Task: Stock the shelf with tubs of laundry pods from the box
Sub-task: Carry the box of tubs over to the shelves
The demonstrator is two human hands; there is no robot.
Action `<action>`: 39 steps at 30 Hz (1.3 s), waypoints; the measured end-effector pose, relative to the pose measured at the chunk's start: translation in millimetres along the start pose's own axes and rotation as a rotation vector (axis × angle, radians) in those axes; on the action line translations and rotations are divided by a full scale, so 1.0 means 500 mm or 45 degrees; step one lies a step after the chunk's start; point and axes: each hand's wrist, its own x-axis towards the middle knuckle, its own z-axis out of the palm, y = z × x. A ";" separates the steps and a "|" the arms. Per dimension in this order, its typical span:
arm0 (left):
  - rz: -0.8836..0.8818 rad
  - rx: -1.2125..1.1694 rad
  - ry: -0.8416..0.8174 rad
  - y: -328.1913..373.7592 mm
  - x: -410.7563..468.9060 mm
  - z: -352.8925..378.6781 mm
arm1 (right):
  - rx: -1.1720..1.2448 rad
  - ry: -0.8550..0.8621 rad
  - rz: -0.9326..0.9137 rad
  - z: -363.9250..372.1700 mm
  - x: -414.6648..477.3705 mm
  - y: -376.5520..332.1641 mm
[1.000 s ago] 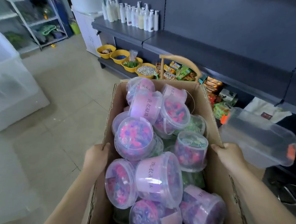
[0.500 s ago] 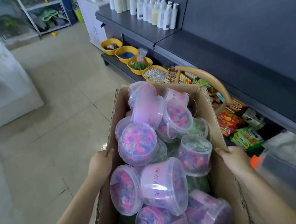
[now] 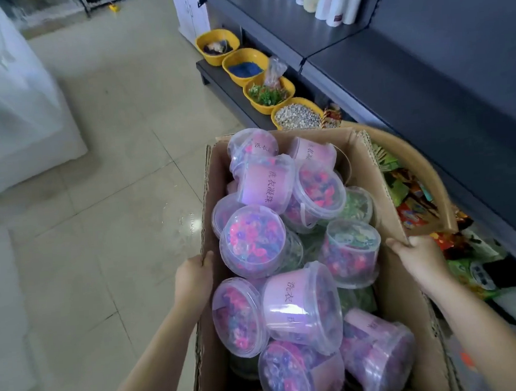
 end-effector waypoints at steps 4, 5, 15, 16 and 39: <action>-0.097 -0.040 0.053 0.039 0.031 0.061 | -0.062 -0.073 -0.073 0.007 0.130 -0.011; -0.120 -0.043 0.063 0.051 0.037 0.079 | -0.078 -0.101 -0.094 0.009 0.164 -0.017; -0.353 -0.143 0.183 0.116 0.095 0.263 | -0.286 -0.254 -0.325 0.051 0.439 -0.032; -0.372 -0.158 0.199 0.121 0.099 0.281 | -0.298 -0.263 -0.356 0.056 0.458 -0.032; -0.652 -0.325 0.256 0.130 0.154 0.546 | -0.361 -0.314 -0.336 0.156 0.667 0.076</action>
